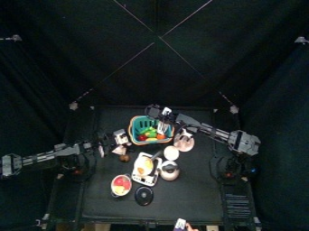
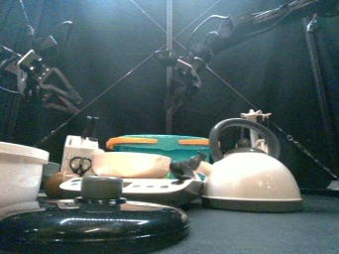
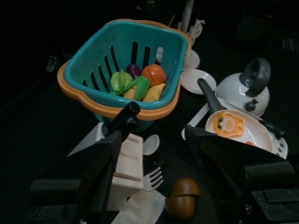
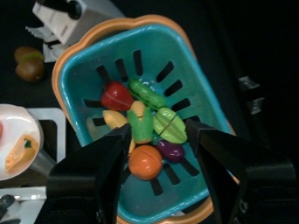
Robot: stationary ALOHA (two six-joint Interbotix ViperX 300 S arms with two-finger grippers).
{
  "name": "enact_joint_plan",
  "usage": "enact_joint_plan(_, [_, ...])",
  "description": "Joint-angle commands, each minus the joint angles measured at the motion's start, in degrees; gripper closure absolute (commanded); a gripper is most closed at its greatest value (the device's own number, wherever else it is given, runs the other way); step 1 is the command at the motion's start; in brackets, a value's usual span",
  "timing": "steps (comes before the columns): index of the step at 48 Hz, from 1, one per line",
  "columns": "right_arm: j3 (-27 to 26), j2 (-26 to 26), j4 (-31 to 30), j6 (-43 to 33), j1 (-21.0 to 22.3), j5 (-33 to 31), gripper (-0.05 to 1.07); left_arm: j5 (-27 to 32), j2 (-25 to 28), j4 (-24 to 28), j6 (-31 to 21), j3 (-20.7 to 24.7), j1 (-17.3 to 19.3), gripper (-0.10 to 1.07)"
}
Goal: Grab corn
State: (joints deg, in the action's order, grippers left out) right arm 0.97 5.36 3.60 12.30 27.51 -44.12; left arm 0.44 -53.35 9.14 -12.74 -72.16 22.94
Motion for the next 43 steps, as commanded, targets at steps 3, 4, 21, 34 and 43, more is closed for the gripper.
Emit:
enact_joint_plan(3, [-1.05, 1.58, 5.36, 5.80, 2.37, -1.05, 0.15, -0.18, 0.18, -0.09, 0.00, 0.53, 0.26, 0.04])
enact_joint_plan(4, [-1.14, 2.20, 6.06, 7.03, 2.46, -1.58, 0.15, -0.18, 0.18, 0.00, 0.00, 0.53, 0.18, 0.04])
enact_joint_plan(21, [-3.78, 9.76, 13.45, 14.94, 2.81, -4.04, 0.13, -0.09, 0.09, -0.09, 0.00, 0.44, 0.44, 0.04])
enact_joint_plan(34, [-5.71, 15.03, 11.95, 14.85, 2.46, -5.71, 0.09, 0.09, 0.09, -0.79, 0.00, 0.26, 0.53, 0.04])
enact_joint_plan(43, [-7.47, 17.49, 11.25, 14.94, 2.29, -5.98, 0.08, 0.53, 0.18, -0.79, 0.09, 0.09, 0.62, 0.04])
